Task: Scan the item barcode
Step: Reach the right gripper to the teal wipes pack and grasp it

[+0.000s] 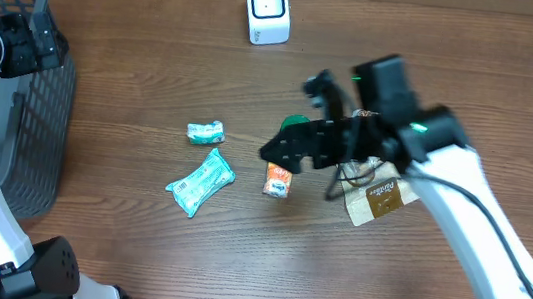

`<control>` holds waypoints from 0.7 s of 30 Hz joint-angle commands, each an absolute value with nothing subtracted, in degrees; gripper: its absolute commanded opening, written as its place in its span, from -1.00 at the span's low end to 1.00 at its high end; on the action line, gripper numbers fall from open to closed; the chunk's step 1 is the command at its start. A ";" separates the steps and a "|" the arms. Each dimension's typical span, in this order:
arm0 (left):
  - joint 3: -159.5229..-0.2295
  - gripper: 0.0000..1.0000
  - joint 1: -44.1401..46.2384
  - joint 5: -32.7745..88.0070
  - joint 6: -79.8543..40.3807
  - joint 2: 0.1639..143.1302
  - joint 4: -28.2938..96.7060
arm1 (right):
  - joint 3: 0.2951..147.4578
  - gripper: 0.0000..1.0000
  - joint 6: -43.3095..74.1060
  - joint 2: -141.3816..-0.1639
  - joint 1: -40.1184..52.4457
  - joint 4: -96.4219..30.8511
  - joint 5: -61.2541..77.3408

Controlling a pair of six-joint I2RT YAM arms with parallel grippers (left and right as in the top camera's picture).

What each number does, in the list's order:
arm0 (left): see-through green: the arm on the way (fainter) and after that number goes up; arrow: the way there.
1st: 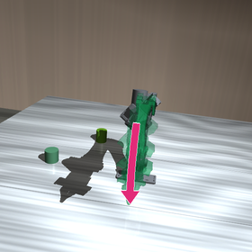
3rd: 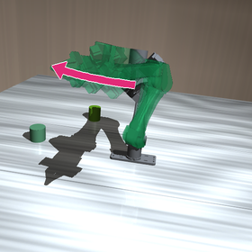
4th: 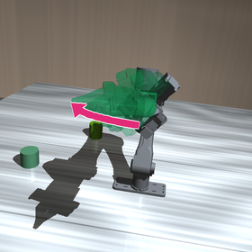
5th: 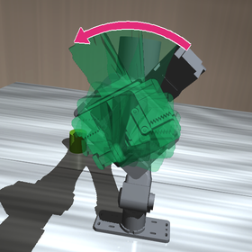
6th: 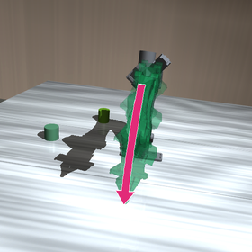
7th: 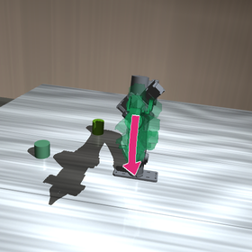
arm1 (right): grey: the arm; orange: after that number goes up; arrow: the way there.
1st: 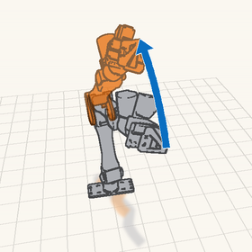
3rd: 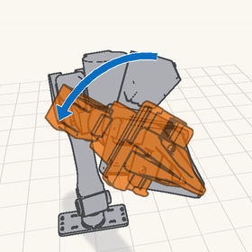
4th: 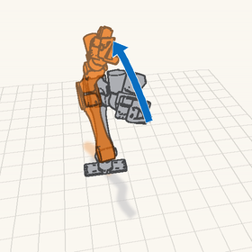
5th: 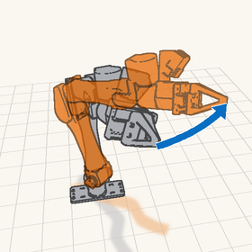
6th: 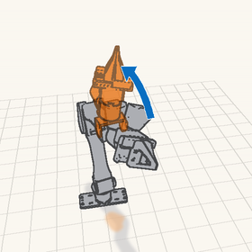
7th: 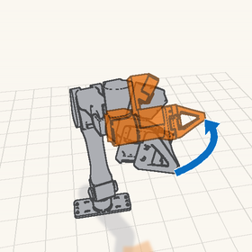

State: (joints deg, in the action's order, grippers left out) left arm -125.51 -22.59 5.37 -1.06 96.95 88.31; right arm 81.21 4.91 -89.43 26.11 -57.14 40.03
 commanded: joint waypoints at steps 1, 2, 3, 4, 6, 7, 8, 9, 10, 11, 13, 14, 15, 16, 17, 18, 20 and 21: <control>-125.71 0.99 -22.48 5.56 0.01 97.21 88.27 | 82.48 1.00 7.44 -94.39 28.86 -53.76 42.22; -125.71 0.99 -22.48 5.56 0.03 97.21 88.25 | 82.46 0.99 8.88 -95.85 29.34 -52.29 43.68; -125.71 0.99 -22.48 5.56 0.03 97.21 88.25 | 82.46 1.00 8.91 -97.45 29.91 -50.59 46.39; -125.71 0.99 -22.48 5.56 0.03 97.23 88.25 | 82.46 1.00 8.82 -98.65 30.48 -49.17 47.81; -125.71 0.99 -22.48 5.56 0.03 97.23 88.27 | 82.46 1.00 8.78 -100.73 31.83 -46.87 46.26; -125.71 0.99 -22.48 5.56 0.03 97.21 88.25 | 82.46 1.00 8.82 -101.78 32.80 -45.87 43.64; -125.71 0.99 -22.48 5.56 0.03 97.23 88.25 | 82.46 1.00 9.28 -102.52 33.67 -45.15 40.86; -125.71 0.99 -22.48 5.56 0.03 97.23 88.25 | 82.46 1.00 10.22 -103.28 34.54 -44.42 37.60; -125.71 0.99 -22.48 5.56 0.03 97.23 88.27 | 82.46 1.00 11.20 -104.05 35.44 -43.70 33.91; -125.71 0.99 -22.48 5.56 0.03 97.23 88.25 | 82.46 1.00 11.84 -104.75 36.12 -42.96 31.55; -125.71 0.99 -22.48 5.56 0.03 97.23 88.25 | 82.46 1.00 12.01 -106.26 37.10 -41.08 30.79; -125.71 0.99 -22.48 5.56 0.03 97.23 88.25 | 82.46 1.00 12.01 -106.98 37.30 -40.14 31.18; -125.71 0.99 -22.48 5.56 0.03 97.23 88.25 | 82.46 1.00 12.03 -107.72 37.41 -39.29 31.44; -125.71 0.99 -22.48 5.56 0.03 97.23 88.27 | 82.46 1.00 12.03 -108.60 37.39 -38.50 31.64; -125.71 0.99 -22.48 5.56 0.03 97.21 88.27 | 82.46 1.00 12.03 -109.40 37.39 -37.93 31.59; -125.71 0.99 -22.48 5.56 0.03 97.23 88.25 | 82.46 0.99 12.03 -110.39 37.39 -37.36 31.59; -125.71 0.99 -22.48 5.56 0.03 97.23 88.25 | 82.46 0.97 12.05 -112.03 37.39 -36.71 31.62; -125.71 0.99 -22.48 5.56 0.03 97.23 88.27 | 82.46 0.97 12.03 -112.81 37.39 -36.40 31.59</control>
State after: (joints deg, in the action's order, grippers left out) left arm -125.51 -22.59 5.39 -1.06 96.95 88.31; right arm 81.23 11.64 -110.39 37.52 -37.08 32.75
